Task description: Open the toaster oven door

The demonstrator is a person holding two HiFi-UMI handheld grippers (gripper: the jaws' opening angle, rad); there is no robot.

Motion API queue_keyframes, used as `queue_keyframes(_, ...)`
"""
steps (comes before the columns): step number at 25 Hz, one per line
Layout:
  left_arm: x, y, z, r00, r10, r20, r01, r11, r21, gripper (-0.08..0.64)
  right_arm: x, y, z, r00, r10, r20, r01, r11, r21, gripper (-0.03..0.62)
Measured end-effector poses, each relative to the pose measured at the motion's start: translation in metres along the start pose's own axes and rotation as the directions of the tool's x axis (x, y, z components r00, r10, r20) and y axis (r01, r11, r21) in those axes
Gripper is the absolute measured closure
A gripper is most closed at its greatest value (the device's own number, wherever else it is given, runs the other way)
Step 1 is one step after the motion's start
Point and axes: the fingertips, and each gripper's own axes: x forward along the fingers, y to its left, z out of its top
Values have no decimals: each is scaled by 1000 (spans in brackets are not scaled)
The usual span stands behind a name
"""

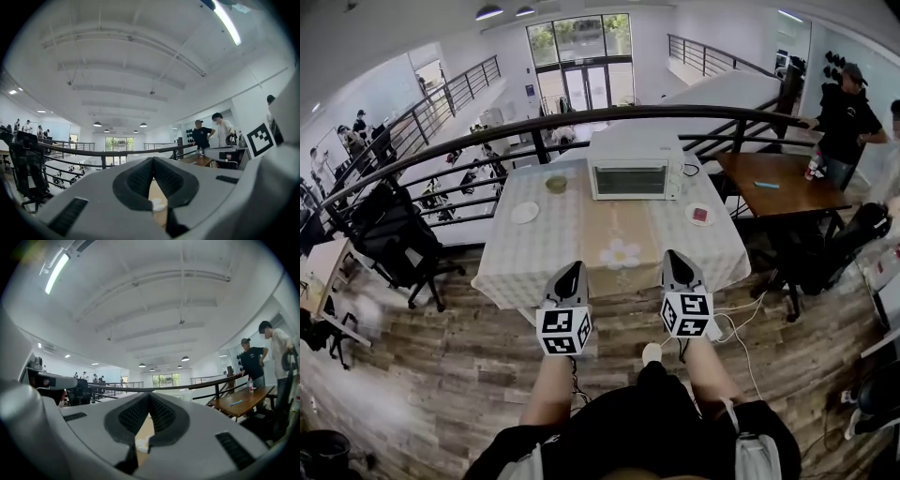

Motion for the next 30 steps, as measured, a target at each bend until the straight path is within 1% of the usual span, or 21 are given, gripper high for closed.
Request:
queue_keyframes(5,71,16,-1,1000,19,6,-19,1000,-6,548,63,-27,-2,1000,9,2,-9,1000,4,591)
queue_keyframes(12,165,24,-2,1000,10,-8,-10,1000,-3,548,152,-80,-4,1000,4,-14,-4,999,38,591)
queue_keyframes(17,235,37,-1,999,31,-16,-32,999,-12,548,217,-106,-7,999,33,-36,-33,999,12,591)
queue_keyframes(21,291,41,4,999,30,-13,-30,999,-33,548,262,-129,-6,998,48,-44,-48,999,-4,591)
queue_keyframes(24,320,38,8,1000,19,10,-19,998,-59,548,289,-146,-8,997,61,-47,-62,998,-10,591)
queue_keyframes(26,332,37,11,1000,17,23,-15,998,-58,548,304,-153,-11,997,66,-51,-66,998,-7,591)
queue_keyframes(30,355,45,5,1000,8,8,-8,999,-53,548,331,-162,-15,997,50,-58,-51,999,-10,591)
